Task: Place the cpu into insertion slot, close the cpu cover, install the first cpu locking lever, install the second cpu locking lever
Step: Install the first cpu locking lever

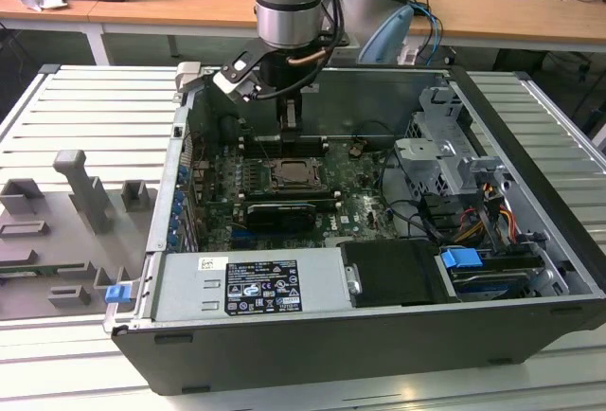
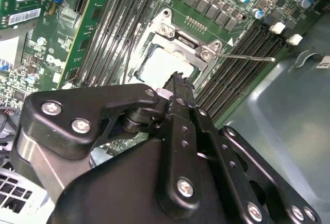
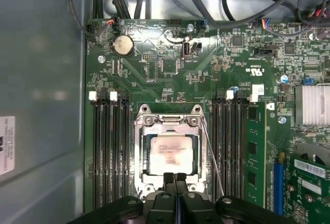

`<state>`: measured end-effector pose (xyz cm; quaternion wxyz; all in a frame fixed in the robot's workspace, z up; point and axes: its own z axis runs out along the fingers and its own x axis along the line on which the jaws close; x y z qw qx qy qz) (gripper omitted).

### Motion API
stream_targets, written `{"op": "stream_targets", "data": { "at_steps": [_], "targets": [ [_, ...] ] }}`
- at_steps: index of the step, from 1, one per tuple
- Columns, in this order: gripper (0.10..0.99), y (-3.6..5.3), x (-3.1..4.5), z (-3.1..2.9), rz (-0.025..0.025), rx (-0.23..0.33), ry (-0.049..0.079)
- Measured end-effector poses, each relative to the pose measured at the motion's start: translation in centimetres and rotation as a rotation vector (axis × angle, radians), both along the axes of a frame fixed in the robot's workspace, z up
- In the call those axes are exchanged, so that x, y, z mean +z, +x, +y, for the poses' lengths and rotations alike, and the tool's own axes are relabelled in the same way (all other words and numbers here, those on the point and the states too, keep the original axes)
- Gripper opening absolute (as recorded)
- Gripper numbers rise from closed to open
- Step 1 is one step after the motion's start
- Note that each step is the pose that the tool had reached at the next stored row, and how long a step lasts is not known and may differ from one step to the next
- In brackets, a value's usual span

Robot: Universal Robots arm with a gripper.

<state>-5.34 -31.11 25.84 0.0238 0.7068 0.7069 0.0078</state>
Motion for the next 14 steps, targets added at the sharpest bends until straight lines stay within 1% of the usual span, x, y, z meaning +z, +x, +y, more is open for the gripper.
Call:
{"op": "stream_targets", "data": {
  "at_steps": [2, 6, 12, 14],
  "targets": [
    [0.106, 0.0, 0.48, 0.0, 0.0, 0.0, 0.0],
    [0.106, 0.0, 1.82, 0.0, 0.0001, 0.0, 0.0],
    [0.106, 0.0, 2.75, 0.0, 0.0, 0.0, 0.0],
    [0.106, 0.0, 2.88, 0.0, -0.0001, 0.0, 0.0]
  ]
}}
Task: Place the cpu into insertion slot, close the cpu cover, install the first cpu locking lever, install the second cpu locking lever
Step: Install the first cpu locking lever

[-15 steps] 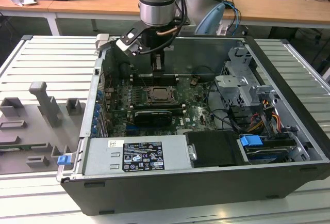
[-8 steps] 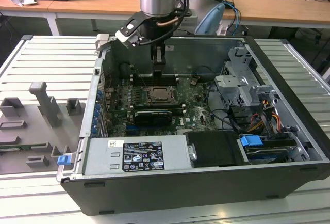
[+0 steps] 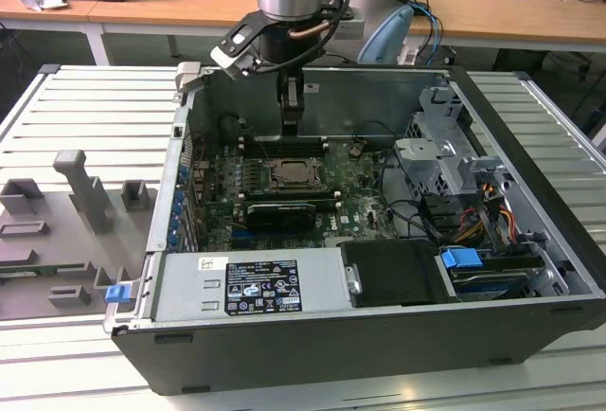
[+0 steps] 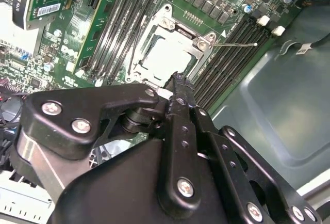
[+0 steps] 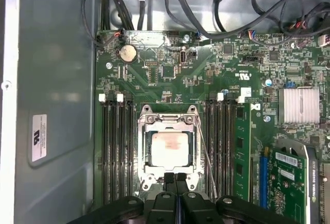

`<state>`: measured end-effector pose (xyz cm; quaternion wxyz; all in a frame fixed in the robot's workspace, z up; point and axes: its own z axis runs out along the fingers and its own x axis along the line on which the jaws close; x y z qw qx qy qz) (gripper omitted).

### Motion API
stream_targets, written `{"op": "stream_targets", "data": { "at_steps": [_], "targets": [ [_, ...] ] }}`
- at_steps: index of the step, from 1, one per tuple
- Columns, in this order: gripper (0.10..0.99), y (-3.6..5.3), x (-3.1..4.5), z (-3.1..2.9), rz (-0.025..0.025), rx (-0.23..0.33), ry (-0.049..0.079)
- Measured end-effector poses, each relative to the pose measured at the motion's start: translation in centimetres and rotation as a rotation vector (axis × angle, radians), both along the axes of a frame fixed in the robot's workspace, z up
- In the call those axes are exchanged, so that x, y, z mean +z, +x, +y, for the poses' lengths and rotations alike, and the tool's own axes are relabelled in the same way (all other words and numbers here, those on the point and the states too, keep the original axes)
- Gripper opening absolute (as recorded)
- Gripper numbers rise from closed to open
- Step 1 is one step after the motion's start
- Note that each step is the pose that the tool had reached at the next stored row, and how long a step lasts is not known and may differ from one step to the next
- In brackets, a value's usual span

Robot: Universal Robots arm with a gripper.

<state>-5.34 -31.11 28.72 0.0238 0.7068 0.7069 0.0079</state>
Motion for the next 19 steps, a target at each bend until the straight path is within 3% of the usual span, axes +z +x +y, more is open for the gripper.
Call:
{"op": "stream_targets", "data": {
  "at_steps": [3, 8, 19],
  "targets": [
    [0.106, 0.0, 0.01, 0.0, 0.0001, 0.01, 0.0],
    [0.106, 0.0, 0.01, 0.0, 0.0001, 0.084, 0.0],
    [0.106, 0.0, 0.01, 0.0, 0.0001, 0.153, 0.0]
  ]
}}
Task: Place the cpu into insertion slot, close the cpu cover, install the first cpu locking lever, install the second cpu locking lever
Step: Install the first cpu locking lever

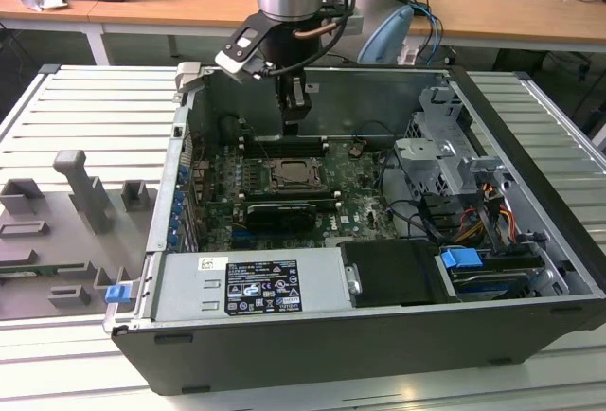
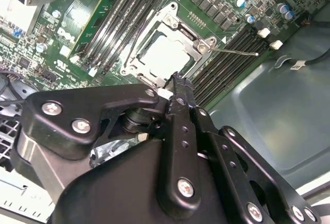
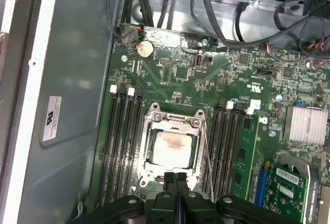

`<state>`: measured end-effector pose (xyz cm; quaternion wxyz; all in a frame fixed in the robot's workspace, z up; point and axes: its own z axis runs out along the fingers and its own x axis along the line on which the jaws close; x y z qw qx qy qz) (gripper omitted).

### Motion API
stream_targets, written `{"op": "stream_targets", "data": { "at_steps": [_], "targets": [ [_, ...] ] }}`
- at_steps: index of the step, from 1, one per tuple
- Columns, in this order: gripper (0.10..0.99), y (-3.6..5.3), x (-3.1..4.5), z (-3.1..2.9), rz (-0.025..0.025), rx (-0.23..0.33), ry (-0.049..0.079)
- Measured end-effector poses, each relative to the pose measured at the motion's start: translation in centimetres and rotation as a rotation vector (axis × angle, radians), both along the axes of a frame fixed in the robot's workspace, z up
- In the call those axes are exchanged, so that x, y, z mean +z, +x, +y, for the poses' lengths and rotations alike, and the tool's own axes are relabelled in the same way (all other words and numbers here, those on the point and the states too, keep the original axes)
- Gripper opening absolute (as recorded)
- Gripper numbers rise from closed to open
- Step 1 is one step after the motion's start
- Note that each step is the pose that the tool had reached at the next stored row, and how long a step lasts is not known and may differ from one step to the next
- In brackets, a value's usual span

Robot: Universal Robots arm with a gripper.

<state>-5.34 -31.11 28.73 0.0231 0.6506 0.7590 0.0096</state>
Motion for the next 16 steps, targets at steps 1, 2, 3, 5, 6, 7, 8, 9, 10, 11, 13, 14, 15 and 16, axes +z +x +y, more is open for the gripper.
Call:
{"op": "stream_targets", "data": {
  "at_steps": [1, 2, 3, 5, 6, 7, 8, 9, 10, 11, 13, 14, 15, 16],
  "targets": [
    [0.106, 0.0, 0.0, 0.0, 0.0, 0.005, 0.0],
    [0.106, 0.0, 0.0, 0.0, 0.0, 0.01, 0.0],
    [0.106, 0.0, 0.0, 0.0, 0.0, 0.016, 0.0],
    [0.106, 0.0, 0.0, 0.0, 0.0, 0.026, 0.0],
    [0.106, 0.0, 0.0, 0.0, 0.0, 0.031, 0.0],
    [0.106, 0.0, 0.0, 0.0, 0.0, 0.035, 0.0],
    [0.106, 0.0, 0.0, 0.0, 0.0, 0.039, 0.0],
    [0.106, 0.0, 0.0, 0.0, -0.0001, 0.044, 0.0],
    [0.106, 0.0, 0.0, 0.0, 0.0, 0.051, 0.0],
    [0.106, 0.0, 0.0, 0.0, 0.0, 0.055, 0.0],
    [0.106, 0.0, 0.0, 0.0, 0.0, 0.066, 0.0],
    [0.106, 0.0, 0.0, 0.0, 0.0, 0.07, 0.0],
    [0.106, 0.0, 0.0, 0.0, 0.0, 0.074, 0.0],
    [0.106, 0.0, 0.0, 0.0, 0.0, 0.079, 0.0]
  ]
}}
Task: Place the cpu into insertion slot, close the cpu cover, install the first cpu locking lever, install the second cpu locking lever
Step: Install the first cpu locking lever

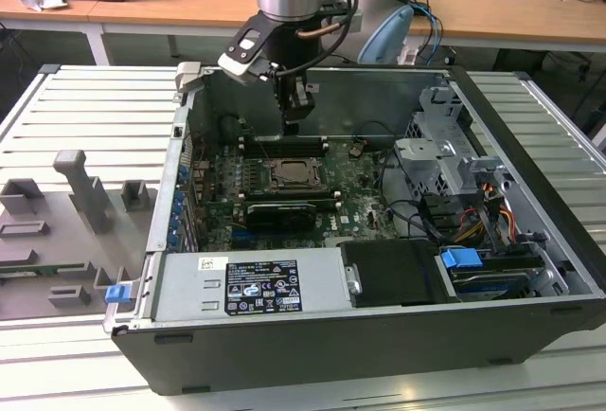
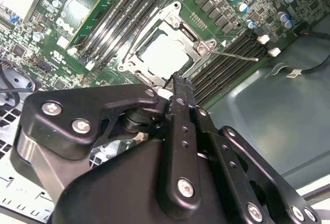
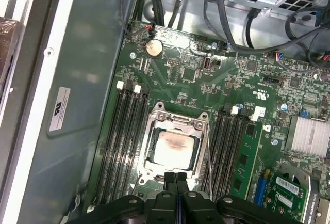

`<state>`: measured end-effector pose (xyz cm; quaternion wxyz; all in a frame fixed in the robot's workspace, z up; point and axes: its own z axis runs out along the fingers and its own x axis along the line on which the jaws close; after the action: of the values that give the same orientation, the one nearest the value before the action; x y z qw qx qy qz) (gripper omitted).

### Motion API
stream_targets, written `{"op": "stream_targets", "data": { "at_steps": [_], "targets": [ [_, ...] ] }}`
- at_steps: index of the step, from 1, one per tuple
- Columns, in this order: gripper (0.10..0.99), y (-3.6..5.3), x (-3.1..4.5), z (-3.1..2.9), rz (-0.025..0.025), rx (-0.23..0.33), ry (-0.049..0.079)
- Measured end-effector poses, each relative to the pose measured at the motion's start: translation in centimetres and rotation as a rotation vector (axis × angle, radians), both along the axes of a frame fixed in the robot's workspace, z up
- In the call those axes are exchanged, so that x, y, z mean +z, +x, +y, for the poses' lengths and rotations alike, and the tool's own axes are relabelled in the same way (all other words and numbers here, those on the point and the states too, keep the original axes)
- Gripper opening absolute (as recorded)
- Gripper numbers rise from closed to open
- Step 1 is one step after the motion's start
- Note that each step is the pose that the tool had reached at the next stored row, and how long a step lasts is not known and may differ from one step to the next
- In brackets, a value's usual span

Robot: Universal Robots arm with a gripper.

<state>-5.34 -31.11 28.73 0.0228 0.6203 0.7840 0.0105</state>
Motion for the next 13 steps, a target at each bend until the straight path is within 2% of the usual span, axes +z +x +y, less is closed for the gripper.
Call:
{"op": "stream_targets", "data": {
  "at_steps": [13],
  "targets": [
    [0.106, 0.0, 0.0, 0.0, 0.0, 0.062, 0.0]
  ]
}}
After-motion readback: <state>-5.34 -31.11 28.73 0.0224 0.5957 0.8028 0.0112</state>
